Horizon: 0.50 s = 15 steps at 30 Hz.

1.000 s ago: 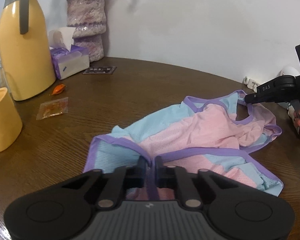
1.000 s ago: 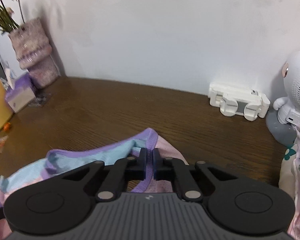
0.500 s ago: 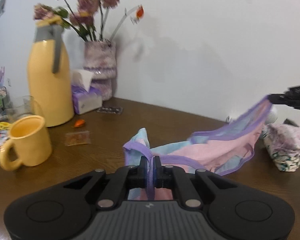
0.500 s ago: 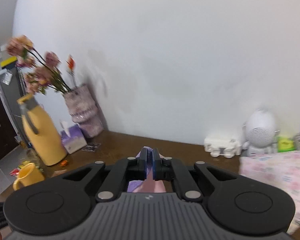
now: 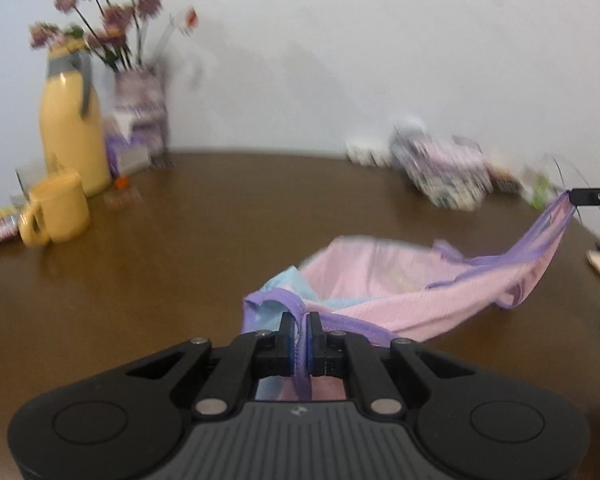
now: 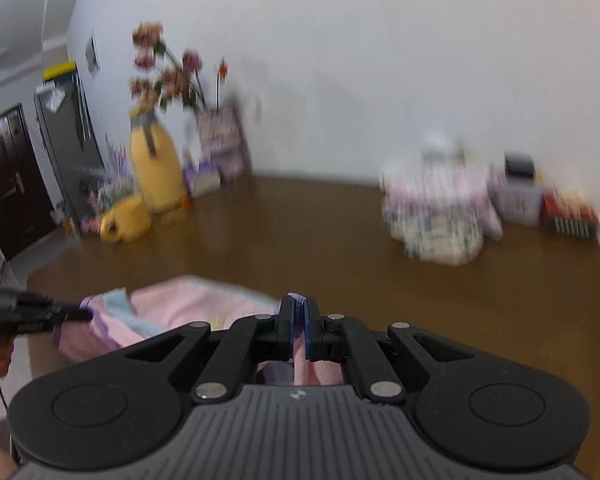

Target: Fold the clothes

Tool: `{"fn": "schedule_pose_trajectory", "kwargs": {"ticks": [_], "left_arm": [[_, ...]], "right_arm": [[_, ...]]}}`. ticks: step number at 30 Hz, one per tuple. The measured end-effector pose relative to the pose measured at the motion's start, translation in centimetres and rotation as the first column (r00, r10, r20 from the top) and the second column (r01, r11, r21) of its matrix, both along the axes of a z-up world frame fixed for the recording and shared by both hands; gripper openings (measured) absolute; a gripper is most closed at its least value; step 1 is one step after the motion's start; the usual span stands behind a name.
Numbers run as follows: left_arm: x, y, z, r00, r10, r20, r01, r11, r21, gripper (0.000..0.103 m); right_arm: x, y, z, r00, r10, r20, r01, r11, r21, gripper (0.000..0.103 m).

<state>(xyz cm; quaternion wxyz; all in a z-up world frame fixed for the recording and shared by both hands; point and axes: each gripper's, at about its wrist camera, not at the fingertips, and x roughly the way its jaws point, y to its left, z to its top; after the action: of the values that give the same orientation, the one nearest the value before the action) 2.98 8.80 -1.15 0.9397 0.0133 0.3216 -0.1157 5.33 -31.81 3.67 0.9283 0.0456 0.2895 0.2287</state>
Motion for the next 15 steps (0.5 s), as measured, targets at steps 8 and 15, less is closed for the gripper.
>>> {"fn": "schedule_pose_trajectory", "kwargs": {"ticks": [8, 15], "left_arm": [[-2.7, -1.6, -2.3, 0.996, 0.006, -0.092, -0.004, 1.0, 0.02, 0.024], [-3.4, -0.4, -0.3, 0.999, 0.02, -0.031, -0.02, 1.0, -0.002, 0.077]], "right_arm": [[-4.2, -1.0, -4.9, 0.995, -0.035, -0.099, 0.034, 0.999, -0.011, 0.005], [-4.9, -1.9, -5.9, 0.99, -0.087, -0.107, 0.084, 0.996, -0.033, 0.015]]}}
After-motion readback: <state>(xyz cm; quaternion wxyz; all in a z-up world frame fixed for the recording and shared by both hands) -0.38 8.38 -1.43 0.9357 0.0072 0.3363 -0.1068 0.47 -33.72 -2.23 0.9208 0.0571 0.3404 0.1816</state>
